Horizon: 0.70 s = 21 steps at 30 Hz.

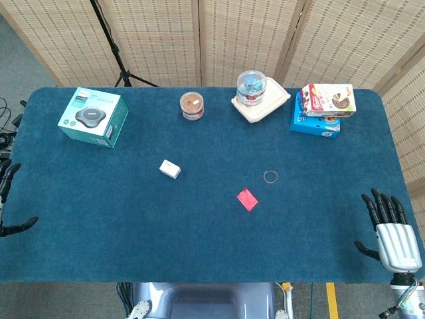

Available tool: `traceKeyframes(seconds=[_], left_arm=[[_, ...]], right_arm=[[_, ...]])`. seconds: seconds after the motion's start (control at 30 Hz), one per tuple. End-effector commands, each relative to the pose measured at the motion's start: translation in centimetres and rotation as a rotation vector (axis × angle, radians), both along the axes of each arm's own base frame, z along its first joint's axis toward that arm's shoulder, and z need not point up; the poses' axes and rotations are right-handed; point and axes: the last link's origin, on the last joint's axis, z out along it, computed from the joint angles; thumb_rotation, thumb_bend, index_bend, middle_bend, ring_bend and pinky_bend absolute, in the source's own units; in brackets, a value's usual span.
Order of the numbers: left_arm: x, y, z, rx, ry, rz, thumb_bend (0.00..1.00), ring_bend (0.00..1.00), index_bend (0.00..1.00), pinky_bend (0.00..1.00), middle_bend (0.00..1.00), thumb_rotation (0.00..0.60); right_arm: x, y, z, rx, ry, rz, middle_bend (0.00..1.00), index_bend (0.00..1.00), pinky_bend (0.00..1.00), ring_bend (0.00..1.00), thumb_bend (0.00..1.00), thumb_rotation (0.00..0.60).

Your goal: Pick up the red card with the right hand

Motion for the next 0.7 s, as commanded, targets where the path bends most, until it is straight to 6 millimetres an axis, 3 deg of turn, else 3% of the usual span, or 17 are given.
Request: traceKeyframes(seconds=[0.03,0.33,0.7], left_arm=[[0.0,-0.1,0.1,0.004,-0.007,-0.003,0.00,0.00,0.00,0.00,0.00,0.600],[-0.1,-0.1,0.6,0.015,-0.027,-0.006,0.00,0.00,0.00,0.00,0.00,0.600],[-0.2,0.1,0.5,0.014,-0.018,0.003,0.00,0.00,0.00,0.00,0.00,0.600]], right_arm=[[0.0,0.0,0.0,0.001,0.000,0.003,0.00,0.00,0.00,0.00,0.00,0.600],[1.1,-0.9,-1.4,0.063,-0.021,0.047,0.00,0.00,0.00,0.00,0.00,0.600],[5.9,-7.1,-5.4,0.321,-0.049,0.220,0.00,0.00,0.00,0.00,0.00,0.600]])
